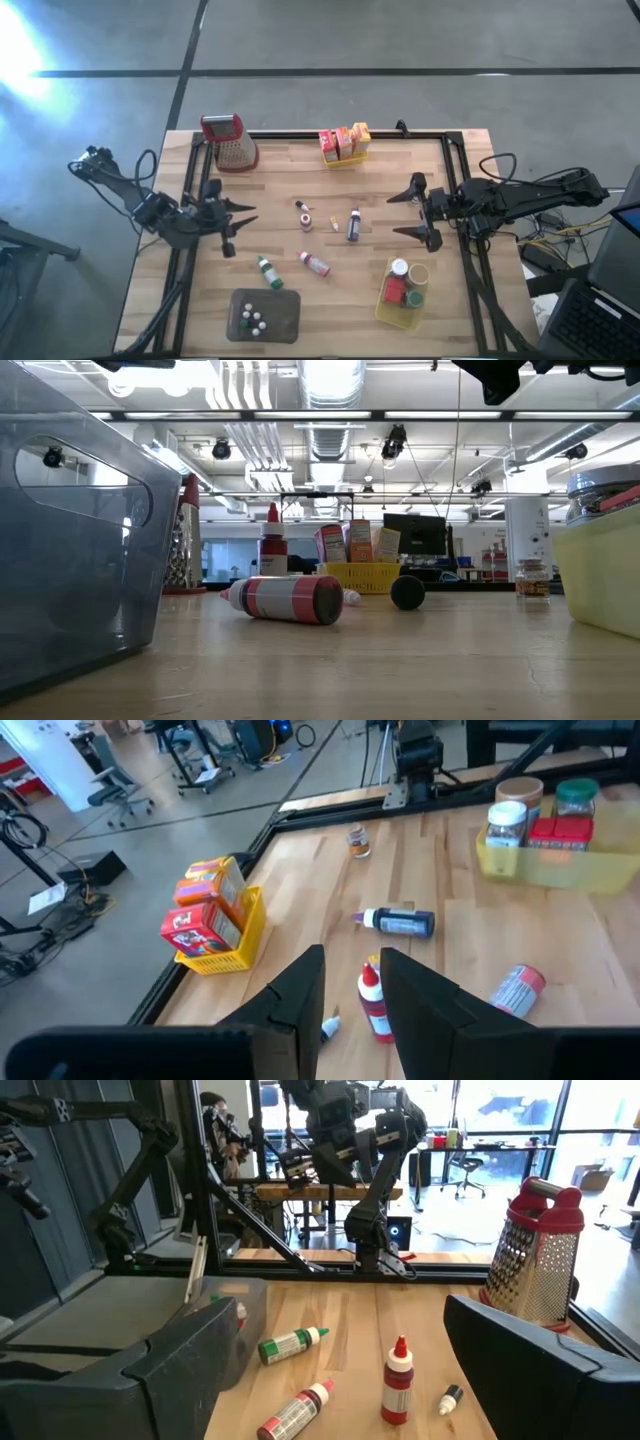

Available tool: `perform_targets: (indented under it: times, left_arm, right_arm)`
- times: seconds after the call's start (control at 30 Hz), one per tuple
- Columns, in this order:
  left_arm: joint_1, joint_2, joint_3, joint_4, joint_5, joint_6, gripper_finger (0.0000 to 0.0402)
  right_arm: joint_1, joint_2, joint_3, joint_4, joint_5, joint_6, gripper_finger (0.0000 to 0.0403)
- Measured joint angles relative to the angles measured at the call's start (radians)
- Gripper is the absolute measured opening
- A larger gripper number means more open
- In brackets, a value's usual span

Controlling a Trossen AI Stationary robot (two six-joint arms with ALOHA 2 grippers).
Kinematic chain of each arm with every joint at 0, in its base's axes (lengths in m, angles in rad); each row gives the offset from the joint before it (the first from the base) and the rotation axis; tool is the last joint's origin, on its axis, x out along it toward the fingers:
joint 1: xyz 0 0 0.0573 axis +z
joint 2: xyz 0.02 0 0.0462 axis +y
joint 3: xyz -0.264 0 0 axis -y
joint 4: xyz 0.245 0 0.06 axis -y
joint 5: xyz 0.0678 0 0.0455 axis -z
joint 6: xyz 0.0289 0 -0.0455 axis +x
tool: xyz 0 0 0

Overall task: Pick & Place Kitchen Items
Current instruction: Put the black food coloring bottle into the black bin

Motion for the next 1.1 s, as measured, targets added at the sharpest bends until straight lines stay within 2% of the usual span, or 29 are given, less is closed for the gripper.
perform_targets:
  times: [0.47, 0.97, 1.1]
  left_arm:
    - [0.0, 0.0, -0.14, -0.001, 0.002, 0.001, 0.0106]
    - [0.0, 0.0, -0.435, 0.0, 0.002, 0.001, 0.0106]
    - [0.001, 0.003, -0.507, 0.122, -0.009, -0.004, 0.0106]
  right_arm:
    - [0.0, 0.0, 0.0, 0.0, 0.0, 0.0, 0.0305]
    - [0.0, 0.0, 0.0, 0.0, 0.0, 0.001, 0.0266]
    - [0.0, 0.0, 0.0, 0.0, 0.0, 0.0, 0.0254]
